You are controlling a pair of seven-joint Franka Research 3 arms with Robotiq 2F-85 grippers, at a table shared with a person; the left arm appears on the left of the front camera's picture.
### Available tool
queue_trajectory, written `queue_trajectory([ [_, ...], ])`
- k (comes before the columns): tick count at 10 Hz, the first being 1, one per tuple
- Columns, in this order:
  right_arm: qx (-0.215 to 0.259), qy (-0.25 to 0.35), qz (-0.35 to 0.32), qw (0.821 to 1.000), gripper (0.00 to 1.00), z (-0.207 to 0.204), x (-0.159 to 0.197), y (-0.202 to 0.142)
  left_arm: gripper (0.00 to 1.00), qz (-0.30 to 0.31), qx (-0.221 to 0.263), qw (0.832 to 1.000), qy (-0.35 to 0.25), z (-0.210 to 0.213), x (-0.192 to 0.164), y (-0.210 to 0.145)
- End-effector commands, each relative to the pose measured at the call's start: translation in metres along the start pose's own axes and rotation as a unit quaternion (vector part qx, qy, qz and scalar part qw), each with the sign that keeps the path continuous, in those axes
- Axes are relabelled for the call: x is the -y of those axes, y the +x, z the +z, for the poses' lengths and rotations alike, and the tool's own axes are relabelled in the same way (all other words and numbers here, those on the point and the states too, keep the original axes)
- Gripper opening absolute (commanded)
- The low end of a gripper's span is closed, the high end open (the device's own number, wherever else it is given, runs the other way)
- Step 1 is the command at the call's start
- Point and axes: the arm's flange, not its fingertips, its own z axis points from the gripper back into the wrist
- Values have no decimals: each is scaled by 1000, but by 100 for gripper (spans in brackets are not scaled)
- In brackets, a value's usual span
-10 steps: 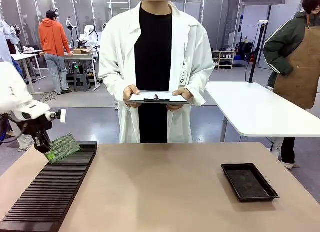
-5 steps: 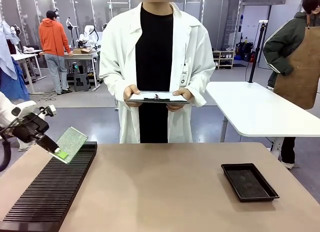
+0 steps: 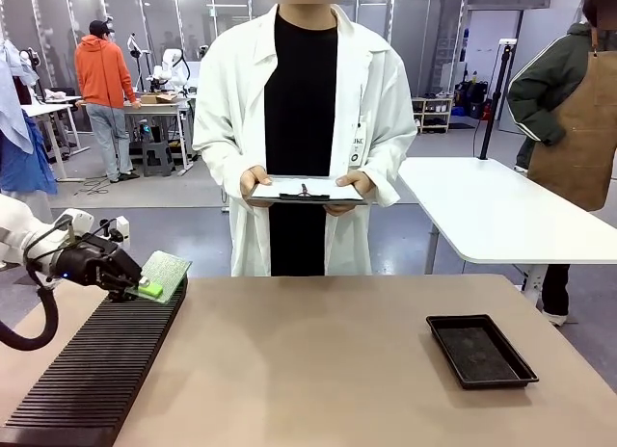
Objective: Inspect the PCB.
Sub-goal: Pick up the Blank PCB and present it to the human.
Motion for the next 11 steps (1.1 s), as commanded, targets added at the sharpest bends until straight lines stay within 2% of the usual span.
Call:
queue_trajectory([
  [1,5,4,9,1000,100,2,0,1,0,28,44,997,-57,-17,9,14],
  [3,5,4,9,1000,100,2,0,1,0,34,30,994,-97,-24,16,40],
  [4,5,4,9,1000,100,2,0,1,0,42,54,991,-119,-21,13,50],
  [6,5,4,9,1000,100,2,0,1,0,37,65,985,-157,-25,7,58],
  [8,5,4,9,1000,100,2,0,1,0,4,68,984,-167,-32,10,58],
  [9,5,4,9,1000,100,2,0,1,0,34,69,987,-139,-30,7,53],
  [11,5,4,9,1000,100,2,0,1,0,34,69,987,-139,-30,7,53],
])
